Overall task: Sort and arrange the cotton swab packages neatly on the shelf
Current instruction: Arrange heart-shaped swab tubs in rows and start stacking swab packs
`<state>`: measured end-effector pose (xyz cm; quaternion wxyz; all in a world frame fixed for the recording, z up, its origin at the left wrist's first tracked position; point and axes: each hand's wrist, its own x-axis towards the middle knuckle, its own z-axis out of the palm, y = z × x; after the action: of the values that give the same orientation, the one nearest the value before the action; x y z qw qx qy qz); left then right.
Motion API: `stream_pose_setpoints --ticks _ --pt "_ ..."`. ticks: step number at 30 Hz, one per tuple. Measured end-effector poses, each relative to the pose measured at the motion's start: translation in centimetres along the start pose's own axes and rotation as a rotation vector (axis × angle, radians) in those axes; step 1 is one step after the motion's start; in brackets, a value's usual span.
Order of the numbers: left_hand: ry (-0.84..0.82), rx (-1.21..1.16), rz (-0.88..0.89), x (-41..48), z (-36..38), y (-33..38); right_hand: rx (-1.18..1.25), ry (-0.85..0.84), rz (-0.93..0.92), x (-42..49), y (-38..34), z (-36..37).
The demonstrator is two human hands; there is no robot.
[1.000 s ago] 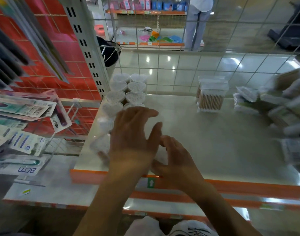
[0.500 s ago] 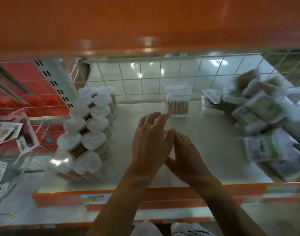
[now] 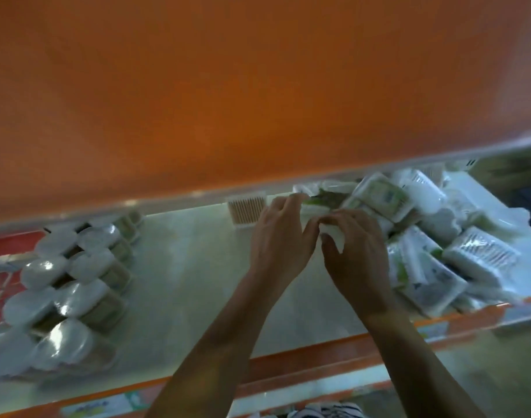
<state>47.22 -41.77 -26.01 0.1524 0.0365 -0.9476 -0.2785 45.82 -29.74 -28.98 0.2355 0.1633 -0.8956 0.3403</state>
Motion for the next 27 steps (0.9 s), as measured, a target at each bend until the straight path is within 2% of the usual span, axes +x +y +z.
stream_pose_setpoints --ticks 3,5,7,12,14,24,27 --pt "-0.014 0.007 0.044 0.5 0.8 0.8 -0.055 0.194 0.030 1.4 1.3 -1.9" --pt "-0.019 0.005 0.051 0.5 1.4 1.2 -0.129 0.259 0.033 2.5 2.8 -3.0" --pt "-0.026 -0.004 0.039 0.4 2.0 1.6 -0.189 0.224 0.056 3.5 4.4 -3.7" --pt "-0.043 -0.040 0.000 -0.6 3.1 2.3 -0.246 -0.050 0.179 4.8 7.0 -3.9" --pt "-0.050 -0.053 -0.012 -1.2 3.4 2.4 -0.261 -0.098 0.199 4.8 7.4 -3.7" --pt "0.022 -0.118 -0.111 -3.1 3.3 1.9 -0.272 0.078 0.071 4.2 7.8 -3.7" --pt "0.028 -0.217 -0.147 -3.3 2.7 1.6 -0.057 0.089 -0.002 3.4 5.8 -3.9"
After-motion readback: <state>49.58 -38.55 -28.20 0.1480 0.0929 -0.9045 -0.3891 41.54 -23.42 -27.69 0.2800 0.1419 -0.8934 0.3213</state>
